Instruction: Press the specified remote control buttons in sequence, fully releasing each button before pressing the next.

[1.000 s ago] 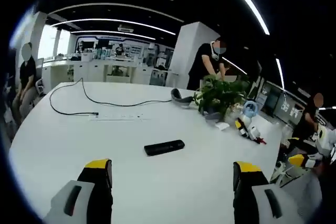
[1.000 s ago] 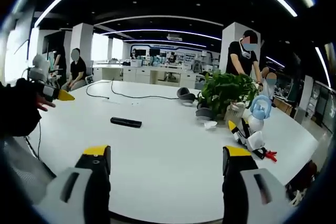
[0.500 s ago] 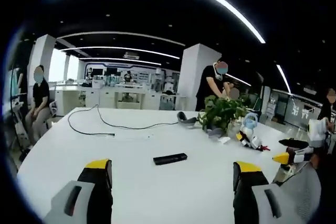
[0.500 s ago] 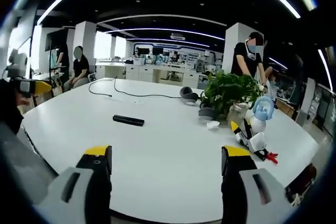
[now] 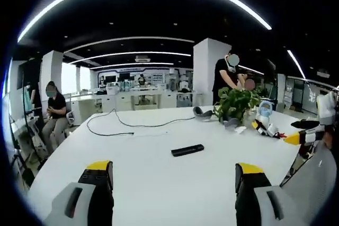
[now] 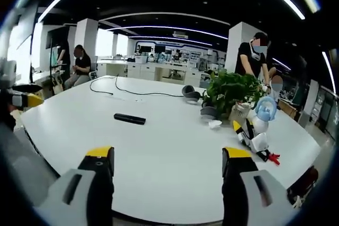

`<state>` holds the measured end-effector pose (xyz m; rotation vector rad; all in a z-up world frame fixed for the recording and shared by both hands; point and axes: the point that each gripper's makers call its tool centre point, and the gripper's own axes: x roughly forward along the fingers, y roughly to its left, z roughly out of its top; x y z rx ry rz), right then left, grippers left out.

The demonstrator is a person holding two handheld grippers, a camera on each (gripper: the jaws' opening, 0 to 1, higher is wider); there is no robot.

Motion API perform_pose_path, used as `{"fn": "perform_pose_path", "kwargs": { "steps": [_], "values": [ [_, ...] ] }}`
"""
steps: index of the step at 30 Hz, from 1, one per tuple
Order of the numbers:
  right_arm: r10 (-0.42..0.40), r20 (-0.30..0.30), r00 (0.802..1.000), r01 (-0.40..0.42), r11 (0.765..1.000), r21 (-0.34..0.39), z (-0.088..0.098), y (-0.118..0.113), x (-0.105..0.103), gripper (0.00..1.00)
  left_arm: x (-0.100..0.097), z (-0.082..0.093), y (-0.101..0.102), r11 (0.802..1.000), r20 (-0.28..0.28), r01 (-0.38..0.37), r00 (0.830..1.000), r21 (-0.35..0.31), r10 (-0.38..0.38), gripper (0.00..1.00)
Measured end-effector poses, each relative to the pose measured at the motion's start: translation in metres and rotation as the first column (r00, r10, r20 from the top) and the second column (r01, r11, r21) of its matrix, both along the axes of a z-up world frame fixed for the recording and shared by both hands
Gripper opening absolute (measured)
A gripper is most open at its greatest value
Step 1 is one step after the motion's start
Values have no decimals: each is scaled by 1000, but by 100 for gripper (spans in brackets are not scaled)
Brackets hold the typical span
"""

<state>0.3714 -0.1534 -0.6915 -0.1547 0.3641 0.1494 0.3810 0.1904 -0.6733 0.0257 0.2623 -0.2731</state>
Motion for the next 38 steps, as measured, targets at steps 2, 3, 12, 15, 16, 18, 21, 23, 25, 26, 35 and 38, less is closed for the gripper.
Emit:
{"fn": "perform_pose_path", "kwargs": {
  "steps": [2, 3, 12, 15, 16, 18, 21, 23, 25, 26, 35, 38],
  "values": [
    [-5, 2, 1000, 5, 1000, 6, 1, -1, 0, 86, 0, -6, 4, 1000, -36, -14, 999, 7, 14, 100],
    [-5, 3, 1000, 5, 1000, 7, 1, -1, 0, 86, 0, -6, 5, 1000, -33, -17, 999, 11, 18, 100],
    [2, 6, 1000, -2, 1000, -22, 1, 0, -2, 89, -1, -4, 9, 1000, -24, -23, 999, -9, 23, 100],
    [-5, 25, 1000, 6, 1000, -21, 5, -2, -2, 91, -3, -1, 4, 1000, -12, -12, 1000, 6, 12, 100],
    [-4, 28, 1000, 5, 1000, -20, 6, -2, -2, 92, -3, 1, 2, 1000, -3, -3, 1000, 4, 3, 100],
    [-3, 44, 999, 4, 1000, -25, 8, -2, -2, 93, -3, 2, 0, 1000, 7, 4, 1000, 3, -4, 100],
    [1, 60, 998, 1, 1000, -27, 11, 0, -2, 94, -3, 0, 3, 1000, -5, -5, 1000, -4, 5, 100],
    [-2, 68, 998, 4, 1000, -25, 12, -1, -2, 95, -3, 0, 5, 1000, -9, -10, 1000, -16, 10, 100],
    [-4, 71, 998, 5, 1000, -17, 13, -1, -2, 96, -3, 0, 6, 1000, -7, -15, 1000, -18, 15, 100],
    [-6, 71, 997, 7, 1000, -14, 13, -1, -2, 96, -2, 1, 7, 1000, -5, -17, 1000, -18, 16, 100],
    [-9, 63, 998, 10, 1000, -11, 12, -2, -2, 95, -4, -1, 6, 1000, -6, -22, 1000, 18, 22, 100],
    [-7, 58, 998, 8, 1000, -7, 11, -2, -2, 94, -4, -6, 4, 999, -25, -11, 1000, 41, 12, 100]
  ]
}}
